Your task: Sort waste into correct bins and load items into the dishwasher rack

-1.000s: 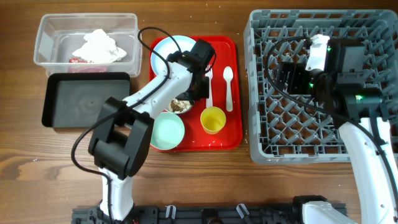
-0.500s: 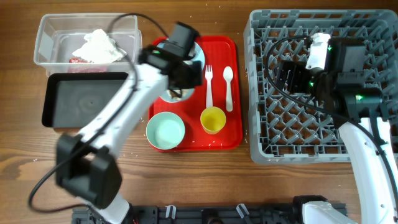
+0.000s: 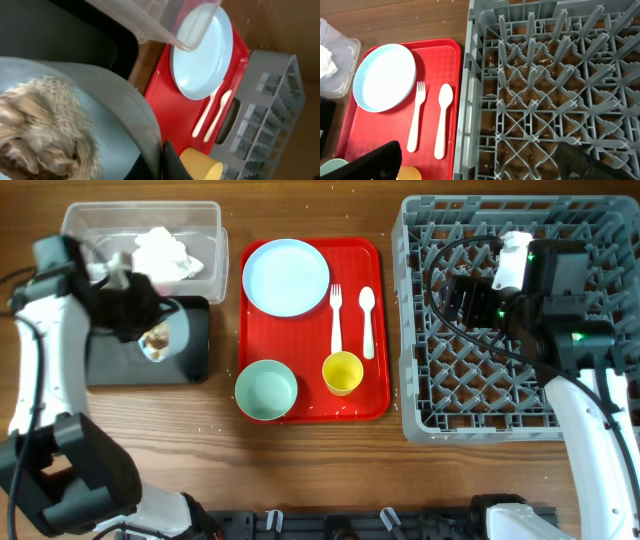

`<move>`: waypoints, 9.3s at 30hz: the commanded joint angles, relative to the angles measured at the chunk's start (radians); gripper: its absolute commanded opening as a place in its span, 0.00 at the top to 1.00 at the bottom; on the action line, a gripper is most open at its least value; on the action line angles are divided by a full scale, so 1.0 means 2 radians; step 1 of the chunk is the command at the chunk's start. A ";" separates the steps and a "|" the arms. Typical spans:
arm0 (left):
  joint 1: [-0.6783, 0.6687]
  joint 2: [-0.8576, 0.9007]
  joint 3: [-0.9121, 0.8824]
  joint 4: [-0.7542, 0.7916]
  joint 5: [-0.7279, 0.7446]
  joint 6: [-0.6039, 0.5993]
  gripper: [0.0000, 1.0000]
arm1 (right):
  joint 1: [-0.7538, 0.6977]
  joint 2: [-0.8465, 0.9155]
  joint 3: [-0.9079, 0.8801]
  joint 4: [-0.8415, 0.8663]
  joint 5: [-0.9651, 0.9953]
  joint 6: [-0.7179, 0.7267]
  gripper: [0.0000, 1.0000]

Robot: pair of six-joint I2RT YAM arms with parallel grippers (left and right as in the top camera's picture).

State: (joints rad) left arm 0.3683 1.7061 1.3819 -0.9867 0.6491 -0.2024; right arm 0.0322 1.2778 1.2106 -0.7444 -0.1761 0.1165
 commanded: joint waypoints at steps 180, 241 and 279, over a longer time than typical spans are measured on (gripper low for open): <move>-0.278 -0.015 -0.076 0.335 0.399 -0.165 0.96 | 0.116 0.097 0.004 0.174 -0.493 -0.017 0.15; -0.245 -0.066 -0.043 0.140 -0.220 -0.077 0.32 | 0.150 0.167 0.241 -0.194 -0.011 0.154 0.34; -0.163 -0.126 -0.040 0.070 -0.230 -0.086 0.00 | 0.142 0.171 0.246 -0.045 0.610 0.112 0.96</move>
State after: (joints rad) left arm 0.0368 1.4567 1.2919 -0.8459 0.2016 -0.3786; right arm 0.3096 1.5349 1.7126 -0.9100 0.6319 0.4908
